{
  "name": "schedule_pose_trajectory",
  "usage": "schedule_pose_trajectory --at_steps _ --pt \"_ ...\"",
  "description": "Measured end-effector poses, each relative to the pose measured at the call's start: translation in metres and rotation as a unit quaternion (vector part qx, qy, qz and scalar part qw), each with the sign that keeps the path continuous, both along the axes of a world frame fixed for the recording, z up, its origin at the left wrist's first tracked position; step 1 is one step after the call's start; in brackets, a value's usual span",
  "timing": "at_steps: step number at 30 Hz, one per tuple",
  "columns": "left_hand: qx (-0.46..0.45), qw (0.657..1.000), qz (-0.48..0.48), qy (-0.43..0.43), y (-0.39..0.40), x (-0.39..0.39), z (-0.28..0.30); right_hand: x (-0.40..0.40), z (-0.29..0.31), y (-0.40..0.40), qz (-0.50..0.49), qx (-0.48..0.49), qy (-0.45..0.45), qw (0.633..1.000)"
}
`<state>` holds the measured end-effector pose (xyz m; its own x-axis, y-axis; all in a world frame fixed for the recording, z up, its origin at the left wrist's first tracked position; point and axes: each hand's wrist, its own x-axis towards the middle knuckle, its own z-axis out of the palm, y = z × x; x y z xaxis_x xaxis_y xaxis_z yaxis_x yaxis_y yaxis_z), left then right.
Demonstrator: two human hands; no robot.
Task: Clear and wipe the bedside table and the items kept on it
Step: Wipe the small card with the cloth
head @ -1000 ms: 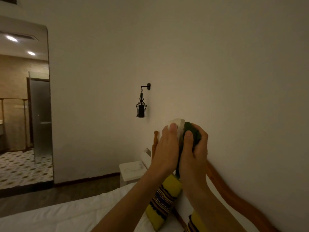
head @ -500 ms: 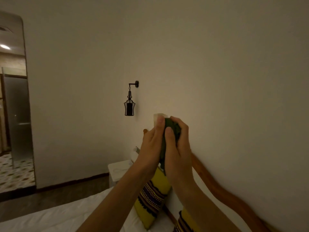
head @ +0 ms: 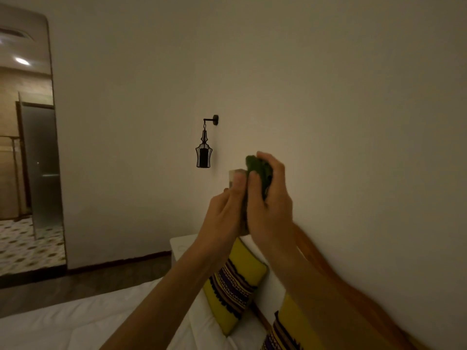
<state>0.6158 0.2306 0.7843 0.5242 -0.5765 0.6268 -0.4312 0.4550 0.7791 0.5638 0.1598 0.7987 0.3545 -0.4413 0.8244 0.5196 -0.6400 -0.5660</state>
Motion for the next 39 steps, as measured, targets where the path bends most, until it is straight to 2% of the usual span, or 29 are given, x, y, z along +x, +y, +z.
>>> schedule_pose_trajectory --at_steps 2,4,8,11,14,17,22,24,26,28,30,32,36,39 --pt "0.025 0.999 0.006 -0.033 0.01 0.003 -0.004 0.001 0.016 -0.016 0.044 0.03 0.028 0.998" --pt "0.051 0.995 0.026 -0.087 0.024 0.009 -0.003 -0.001 0.025 -0.029 0.093 0.007 0.081 0.992" --pt "0.083 0.982 0.062 -0.16 0.044 0.027 0.004 -0.013 0.028 -0.033 0.081 -0.193 0.136 0.968" --pt "0.083 0.974 0.122 -0.172 0.048 0.035 0.001 -0.019 0.018 -0.021 0.103 -0.259 0.115 0.954" --pt "0.07 0.974 0.108 -0.185 0.051 0.032 -0.004 -0.019 0.018 -0.02 0.123 -0.239 0.131 0.954" --pt "0.055 0.977 0.09 -0.185 0.049 0.027 -0.005 -0.014 0.02 -0.028 0.088 -0.191 0.155 0.965" --pt "0.041 0.989 0.077 -0.117 0.049 0.034 -0.008 -0.014 0.009 -0.02 0.149 -0.221 0.12 0.956" --pt "0.015 0.994 0.072 -0.085 0.048 0.033 -0.014 -0.009 0.011 -0.025 0.125 -0.186 0.12 0.967" --pt "-0.009 0.997 0.069 -0.02 0.045 0.03 -0.015 -0.002 0.009 -0.029 0.126 -0.063 0.138 0.98" --pt "-0.016 0.996 0.053 0.067 0.04 0.029 -0.01 0.005 0.001 -0.024 0.199 0.084 0.153 0.964" --pt "-0.014 0.993 0.051 0.104 0.035 0.029 -0.007 0.01 -0.011 -0.017 0.226 0.159 0.135 0.951" --pt "-0.027 0.992 0.077 0.099 0.031 0.03 -0.008 0.013 -0.026 -0.01 0.207 0.194 0.116 0.952" --pt "-0.06 0.98 0.131 0.14 0.035 0.037 -0.01 0.015 -0.068 0.009 0.127 0.16 0.132 0.97" --pt "-0.009 0.987 0.107 0.121 0.038 0.038 -0.015 0.016 -0.07 0.011 0.111 0.191 0.111 0.969"
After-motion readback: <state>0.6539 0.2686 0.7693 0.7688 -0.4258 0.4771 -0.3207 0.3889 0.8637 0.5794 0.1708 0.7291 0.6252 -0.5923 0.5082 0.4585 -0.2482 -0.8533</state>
